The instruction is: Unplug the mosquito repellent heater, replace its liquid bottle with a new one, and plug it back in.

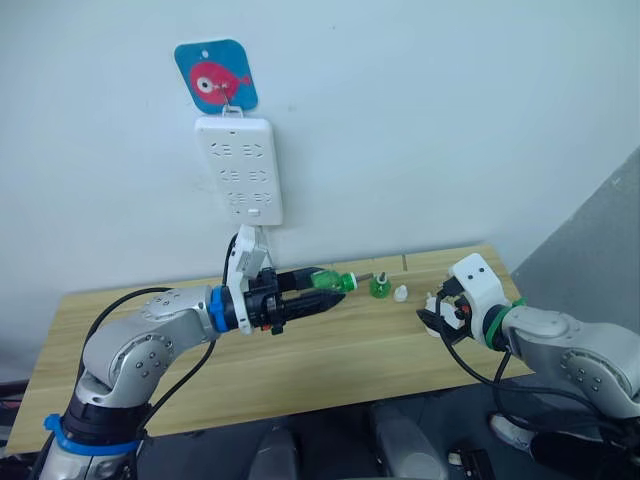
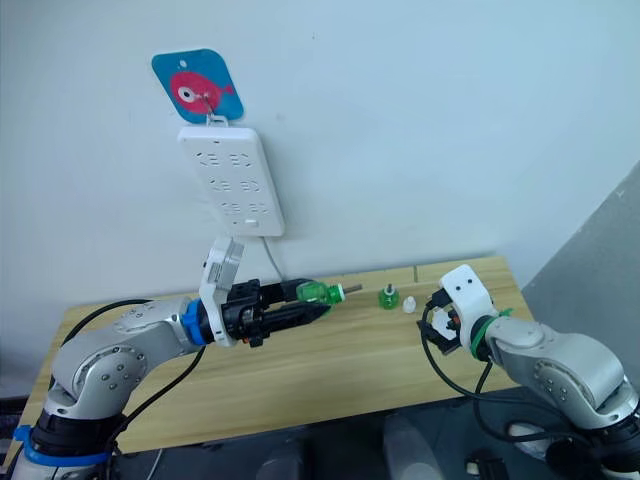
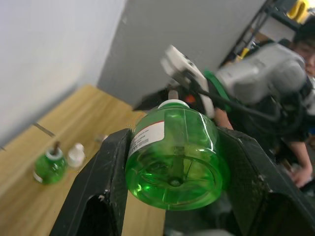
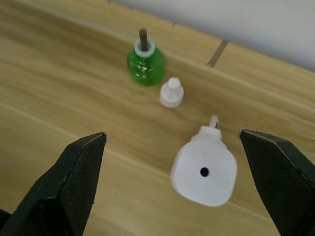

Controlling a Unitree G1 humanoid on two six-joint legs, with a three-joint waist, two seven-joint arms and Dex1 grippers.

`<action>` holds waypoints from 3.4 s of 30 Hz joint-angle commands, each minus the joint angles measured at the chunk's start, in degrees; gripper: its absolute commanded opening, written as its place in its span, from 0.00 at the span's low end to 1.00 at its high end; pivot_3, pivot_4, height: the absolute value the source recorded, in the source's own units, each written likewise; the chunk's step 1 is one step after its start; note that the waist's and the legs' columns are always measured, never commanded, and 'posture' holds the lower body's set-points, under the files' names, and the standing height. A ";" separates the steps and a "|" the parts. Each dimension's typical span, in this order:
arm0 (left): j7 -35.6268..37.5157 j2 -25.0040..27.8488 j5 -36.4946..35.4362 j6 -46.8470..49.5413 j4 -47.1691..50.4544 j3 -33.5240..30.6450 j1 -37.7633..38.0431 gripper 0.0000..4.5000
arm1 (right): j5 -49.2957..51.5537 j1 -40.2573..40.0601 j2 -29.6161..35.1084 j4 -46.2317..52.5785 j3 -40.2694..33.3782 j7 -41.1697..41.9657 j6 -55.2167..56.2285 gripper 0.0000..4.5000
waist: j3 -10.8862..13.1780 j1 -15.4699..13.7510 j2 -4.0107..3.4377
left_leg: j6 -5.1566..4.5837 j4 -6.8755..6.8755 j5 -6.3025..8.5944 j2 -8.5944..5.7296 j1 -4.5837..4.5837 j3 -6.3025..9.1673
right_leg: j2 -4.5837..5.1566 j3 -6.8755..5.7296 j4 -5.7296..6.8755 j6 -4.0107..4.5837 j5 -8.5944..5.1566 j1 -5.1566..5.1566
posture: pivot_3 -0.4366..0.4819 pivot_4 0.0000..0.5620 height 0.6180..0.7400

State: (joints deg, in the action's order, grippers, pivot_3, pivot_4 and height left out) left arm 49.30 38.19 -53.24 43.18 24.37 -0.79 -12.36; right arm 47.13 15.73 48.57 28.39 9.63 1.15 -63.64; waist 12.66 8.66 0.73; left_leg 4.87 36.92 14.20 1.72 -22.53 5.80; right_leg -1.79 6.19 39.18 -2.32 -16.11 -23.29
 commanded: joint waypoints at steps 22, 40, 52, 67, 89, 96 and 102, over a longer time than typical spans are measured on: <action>8.64 -2.20 14.73 -15.65 -2.33 2.55 9.89 0.51 | -17.41 17.52 -6.00 -23.38 6.35 16.64 -15.67 1.00 | 3.00 -1.23 0.23 | -0.23 0.01 0.14 -0.02 -0.39 -0.10 | 0.07 0.12 -0.15 -0.09 0.06 -0.34 | 0.34 0.53 0.97; 5.69 -2.43 13.41 -12.51 0.53 2.45 8.52 0.51 | -24.92 18.64 -11.27 -28.94 7.17 20.05 -16.47 1.00 | 3.98 -1.43 0.33 | -0.22 -0.02 0.15 -0.02 -0.41 -0.09 | 0.07 0.10 -0.15 -0.10 0.06 -0.38 | 0.36 0.53 0.97; 5.70 -1.73 13.11 -11.26 0.22 1.94 7.02 0.51 | -25.93 17.72 -11.65 -27.44 2.78 21.65 -17.68 0.65 | 3.99 -2.08 0.35 | -0.22 -0.01 0.14 -0.01 -0.44 -0.10 | 0.08 0.09 -0.15 -0.11 0.08 -0.42 | 0.36 0.46 0.97; 12.51 -0.84 10.61 -7.59 -10.24 0.79 -5.86 0.51 | -2.86 8.89 -14.60 -0.22 -34.64 36.05 -26.41 0.65 | 3.62 -1.96 0.42 | -0.19 0.04 0.13 -0.07 -0.74 0.23 | 0.20 -0.38 -0.14 0.13 0.24 -0.53 | 0.25 0.32 0.97; 18.07 1.65 -0.17 9.17 -11.99 -1.15 -23.21 0.51 | 54.50 7.67 -15.39 -2.85 -28.31 7.25 -8.58 0.65 | 1.57 2.57 0.21 | -0.19 0.12 0.10 -0.14 -0.76 0.29 | 0.26 -0.44 0.09 0.09 0.22 -0.54 | 0.23 0.26 0.97; 17.47 0.90 0.20 9.41 -11.83 -1.36 -23.15 0.51 | 58.60 7.07 -10.06 -2.22 -22.82 4.89 -1.78 0.65 | 1.35 2.48 0.15 | -0.19 0.14 0.10 -0.12 -0.64 0.29 | 0.19 -0.40 0.31 -0.04 0.14 -0.53 | 0.24 0.26 0.97; 17.93 0.68 -0.55 10.31 -11.55 -1.61 -23.24 0.51 | 59.45 6.32 -7.00 -1.35 -19.81 4.91 1.48 0.65 | 1.29 2.45 0.15 | -0.19 0.17 0.10 -0.12 -0.63 0.27 | 0.19 -0.37 0.35 -0.03 0.14 -0.53 | 0.24 0.26 0.97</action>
State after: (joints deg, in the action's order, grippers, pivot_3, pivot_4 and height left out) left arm 66.46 38.94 -51.77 53.40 10.62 -1.60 -34.52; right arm 104.75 22.25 40.93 24.60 -10.86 5.62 -63.66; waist 13.96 11.12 0.88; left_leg 4.68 37.10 14.30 1.60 -23.15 6.07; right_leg -1.61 5.83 39.54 -2.35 -15.97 -23.82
